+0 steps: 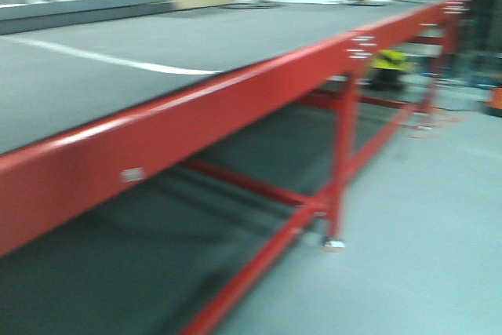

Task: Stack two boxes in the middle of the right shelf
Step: 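Drive the base to the steel shelf rack while holding the boxes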

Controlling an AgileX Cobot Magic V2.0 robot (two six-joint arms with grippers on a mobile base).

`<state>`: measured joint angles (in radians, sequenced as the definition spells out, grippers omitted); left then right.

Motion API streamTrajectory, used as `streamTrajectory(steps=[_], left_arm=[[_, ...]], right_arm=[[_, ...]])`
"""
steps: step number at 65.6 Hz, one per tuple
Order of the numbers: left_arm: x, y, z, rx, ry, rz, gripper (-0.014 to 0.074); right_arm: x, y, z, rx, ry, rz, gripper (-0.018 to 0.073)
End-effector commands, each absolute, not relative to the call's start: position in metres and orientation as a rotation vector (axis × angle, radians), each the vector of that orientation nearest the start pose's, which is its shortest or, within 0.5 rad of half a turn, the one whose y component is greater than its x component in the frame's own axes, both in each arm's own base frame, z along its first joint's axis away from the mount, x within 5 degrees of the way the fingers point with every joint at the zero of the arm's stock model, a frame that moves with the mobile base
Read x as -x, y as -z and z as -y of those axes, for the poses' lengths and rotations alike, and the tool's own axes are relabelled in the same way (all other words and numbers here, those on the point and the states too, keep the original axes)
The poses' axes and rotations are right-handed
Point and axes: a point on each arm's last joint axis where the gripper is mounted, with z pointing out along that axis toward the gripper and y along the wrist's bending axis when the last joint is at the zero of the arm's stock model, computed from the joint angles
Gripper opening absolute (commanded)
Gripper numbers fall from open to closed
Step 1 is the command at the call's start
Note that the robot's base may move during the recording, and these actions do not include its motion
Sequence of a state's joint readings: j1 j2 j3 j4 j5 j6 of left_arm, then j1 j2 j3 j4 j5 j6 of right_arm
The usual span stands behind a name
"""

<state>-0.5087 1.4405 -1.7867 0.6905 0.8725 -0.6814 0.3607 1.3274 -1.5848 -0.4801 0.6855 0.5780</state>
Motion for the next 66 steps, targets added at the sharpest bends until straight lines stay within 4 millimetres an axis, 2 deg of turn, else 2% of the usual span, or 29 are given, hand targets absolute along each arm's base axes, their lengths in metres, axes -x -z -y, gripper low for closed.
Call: streamTrajectory(steps=[1,66], left_arm=[[-0.2765,-0.5181,0.0979,0.055,-0.036,-1.788,-0.0111],[-0.2765,-0.5181,0.0979,0.055,-0.036,-1.788,-0.0111]], right_arm=[[-0.2672,-0.5015,-0.0683,-0.048,-0.096,-1.764,-0.0151],[-0.2672,-0.5018,-0.0685,-0.046,-0.098,-1.760,-0.0151]])
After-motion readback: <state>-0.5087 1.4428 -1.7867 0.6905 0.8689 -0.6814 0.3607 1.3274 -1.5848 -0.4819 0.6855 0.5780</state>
